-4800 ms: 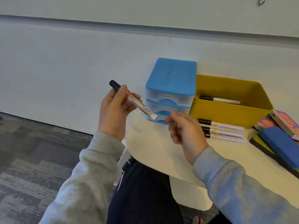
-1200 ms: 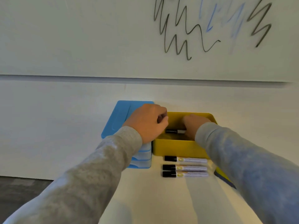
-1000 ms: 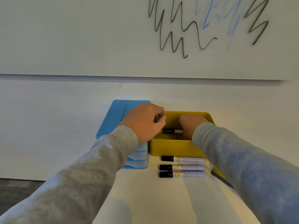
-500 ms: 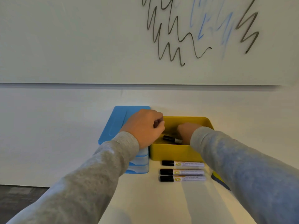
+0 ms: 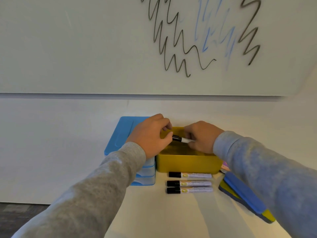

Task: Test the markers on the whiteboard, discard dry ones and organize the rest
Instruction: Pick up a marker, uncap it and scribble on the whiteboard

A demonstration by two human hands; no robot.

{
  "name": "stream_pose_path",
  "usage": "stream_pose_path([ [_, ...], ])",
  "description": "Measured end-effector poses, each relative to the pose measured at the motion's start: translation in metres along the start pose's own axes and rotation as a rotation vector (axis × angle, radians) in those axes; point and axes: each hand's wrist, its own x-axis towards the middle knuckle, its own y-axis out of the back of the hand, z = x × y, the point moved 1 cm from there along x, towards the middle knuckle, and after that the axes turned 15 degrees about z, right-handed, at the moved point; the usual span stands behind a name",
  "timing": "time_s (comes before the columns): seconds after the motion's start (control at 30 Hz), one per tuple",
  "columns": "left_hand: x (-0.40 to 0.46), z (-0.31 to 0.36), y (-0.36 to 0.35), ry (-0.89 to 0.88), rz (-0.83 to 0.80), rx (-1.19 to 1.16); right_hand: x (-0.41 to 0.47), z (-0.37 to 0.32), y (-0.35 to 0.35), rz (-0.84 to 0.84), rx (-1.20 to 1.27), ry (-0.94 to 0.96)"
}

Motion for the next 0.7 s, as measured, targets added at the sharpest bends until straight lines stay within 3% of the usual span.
stream_pose_path([
  [0.43, -0.001, 0.021, 0.018, -0.250, 0.070, 0.141, -0.036, -0.026, 0.076, 0.153, -0.039, 0.190],
  [0.53, 0.004, 0.034, 0.031, -0.249, 0.098, 0.089, -0.048, -0.025, 0.094, 0.292, -0.038, 0.274],
  [0.7, 0.009, 0.065, 0.059, -0.250, -0.031, 0.048, -0.062, -0.031, 0.115, 0.487, -0.127, 0.430],
])
